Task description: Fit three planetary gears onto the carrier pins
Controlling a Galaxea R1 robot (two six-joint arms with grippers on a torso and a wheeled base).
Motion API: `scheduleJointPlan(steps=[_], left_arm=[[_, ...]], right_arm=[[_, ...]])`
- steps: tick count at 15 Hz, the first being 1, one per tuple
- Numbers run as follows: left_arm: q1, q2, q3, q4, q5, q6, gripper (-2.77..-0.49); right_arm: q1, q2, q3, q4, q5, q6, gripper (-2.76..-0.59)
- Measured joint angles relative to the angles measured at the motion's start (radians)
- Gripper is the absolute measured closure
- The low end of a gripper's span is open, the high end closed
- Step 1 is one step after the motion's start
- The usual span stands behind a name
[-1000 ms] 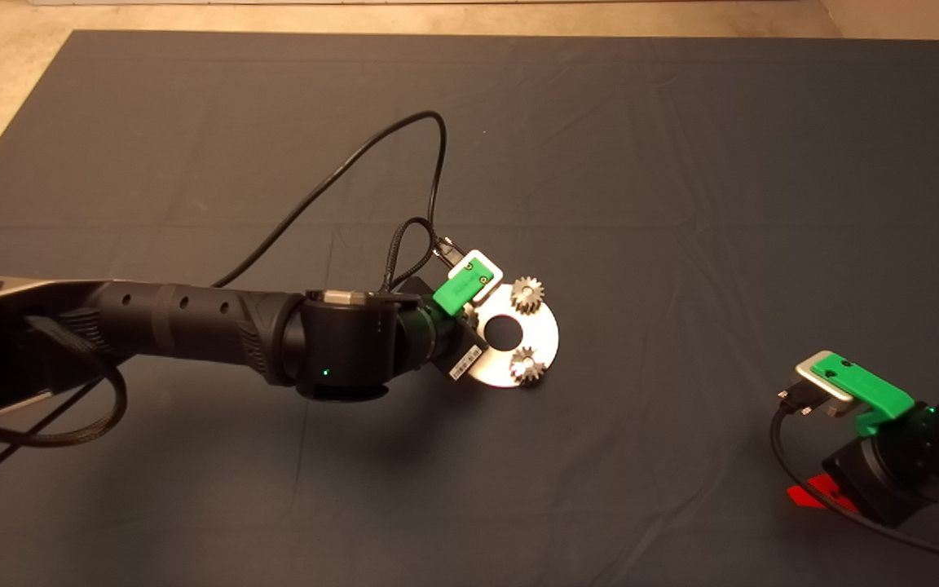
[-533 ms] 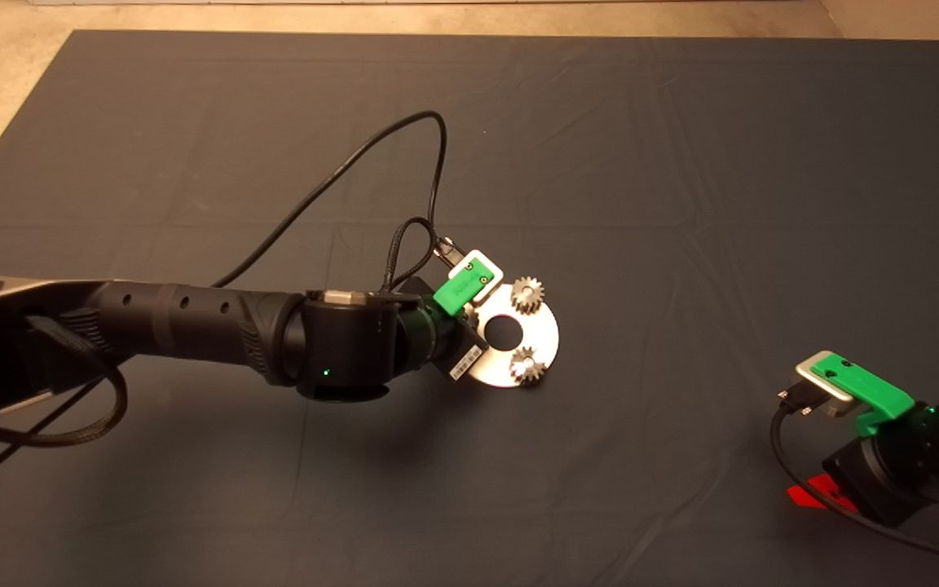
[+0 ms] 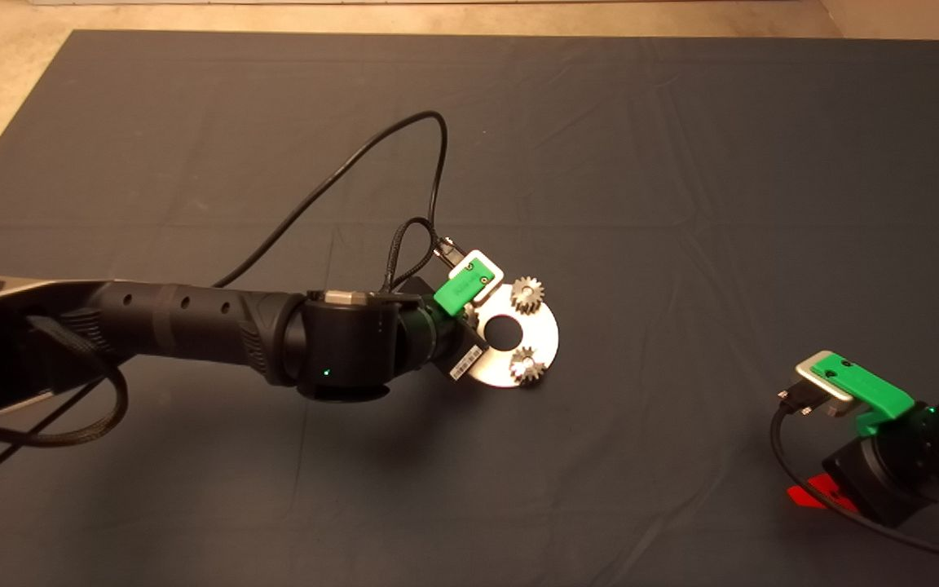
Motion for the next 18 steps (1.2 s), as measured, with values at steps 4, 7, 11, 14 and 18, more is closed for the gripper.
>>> scheduleJointPlan(steps=[4, 7, 11, 14, 18], left_arm=[[0.000, 0.000, -0.014, -0.002, -0.013, 0.013, -1.02], [0.006, 0.000, -0.019, -0.003, -0.014, 0.020, -1.06], [0.006, -0.004, -0.019, -0.003, -0.021, 0.022, -1.29], [0.006, -0.003, -0.019, -0.003, -0.021, 0.023, -1.44], [0.005, -0.012, -0.019, -0.012, -0.020, 0.027, -1.62]], right_arm=[[0.000, 0.000, 0.000, 0.000, 0.000, 0.000, -1.76], [0.000, 0.000, 0.000, 0.000, 0.000, 0.000, -1.76], [0.000, 0.000, 0.000, 0.000, 0.000, 0.000, -1.76], [0.000, 0.000, 0.000, 0.000, 0.000, 0.000, -1.76], [0.000, 0.001, 0.000, 0.000, 0.000, 0.000, -1.76]])
